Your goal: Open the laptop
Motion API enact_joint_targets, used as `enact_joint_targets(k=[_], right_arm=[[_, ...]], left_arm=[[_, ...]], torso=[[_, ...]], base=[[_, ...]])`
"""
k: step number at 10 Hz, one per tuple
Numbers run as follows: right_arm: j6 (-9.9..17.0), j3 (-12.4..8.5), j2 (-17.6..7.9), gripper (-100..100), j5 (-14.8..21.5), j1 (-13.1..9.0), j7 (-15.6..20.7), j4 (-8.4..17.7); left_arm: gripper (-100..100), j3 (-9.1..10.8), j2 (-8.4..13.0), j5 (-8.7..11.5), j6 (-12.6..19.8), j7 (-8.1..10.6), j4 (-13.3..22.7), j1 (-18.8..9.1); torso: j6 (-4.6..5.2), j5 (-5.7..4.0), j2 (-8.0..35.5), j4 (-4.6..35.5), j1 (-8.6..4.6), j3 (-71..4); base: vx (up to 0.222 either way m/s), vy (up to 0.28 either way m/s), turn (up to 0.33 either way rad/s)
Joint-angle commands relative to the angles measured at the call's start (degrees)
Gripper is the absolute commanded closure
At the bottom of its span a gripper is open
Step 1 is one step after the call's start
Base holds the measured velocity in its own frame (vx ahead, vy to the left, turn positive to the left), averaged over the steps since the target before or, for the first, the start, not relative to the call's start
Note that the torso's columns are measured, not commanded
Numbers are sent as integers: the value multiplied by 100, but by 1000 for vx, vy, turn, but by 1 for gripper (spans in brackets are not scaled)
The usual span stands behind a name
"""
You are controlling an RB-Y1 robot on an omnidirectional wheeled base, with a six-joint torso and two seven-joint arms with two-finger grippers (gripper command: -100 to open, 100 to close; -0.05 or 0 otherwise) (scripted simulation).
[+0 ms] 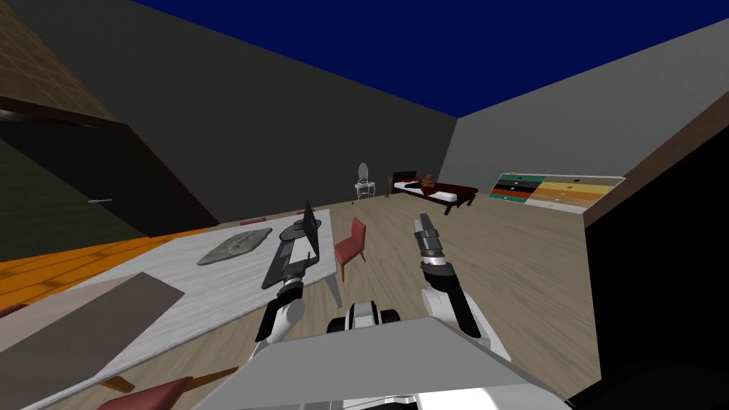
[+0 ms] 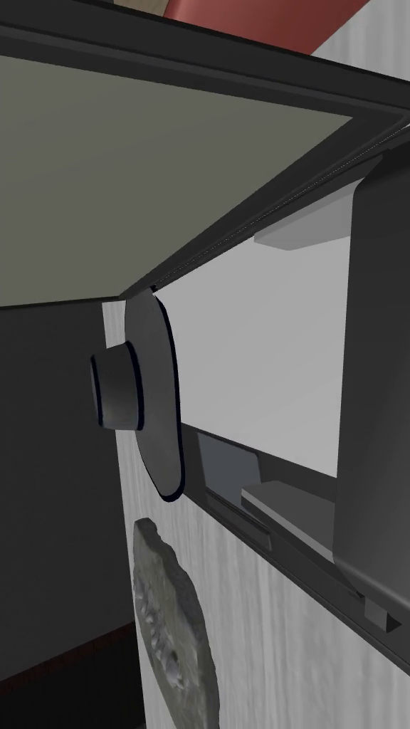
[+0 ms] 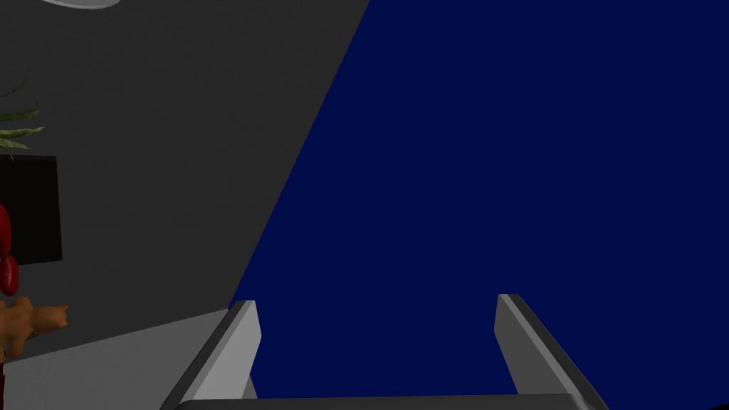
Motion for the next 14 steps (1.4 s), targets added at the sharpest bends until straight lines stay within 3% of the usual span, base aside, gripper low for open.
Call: enact_joint_targets(k=[1, 5, 8, 10, 14], right_arm=[[0, 0, 0, 0, 0, 0, 0, 0], [0, 0, 0, 0, 0, 0, 0, 0], [0, 0, -1, 0, 0, 0, 0, 0], [0, 0, -1, 0, 0, 0, 0, 0], [0, 0, -1, 0, 0, -1, 0, 0]], left_arm=[[-100, 112, -31, 125, 294, -168, -181, -28], [-100, 302, 145, 323, 765, -430, -431, -81], [-100, 415, 128, 435, 1044, -588, -580, -122], [-100, 507, -171, 520, 1273, -723, -692, -160], [-100, 574, -832, 579, 1440, -823, -770, -189]], torso=[[1, 0, 2, 1, 1, 1], [0, 2, -2, -1, 8, -2], [1, 3, 1, 0, 10, 0], [6, -1, 4, 3, -4, 2], [13, -1, 4, 1, -7, 2]], base=[[21, -94, 98], [28, -88, 92], [19, -70, 76], [16, -73, 109], [10, -45, 32]])
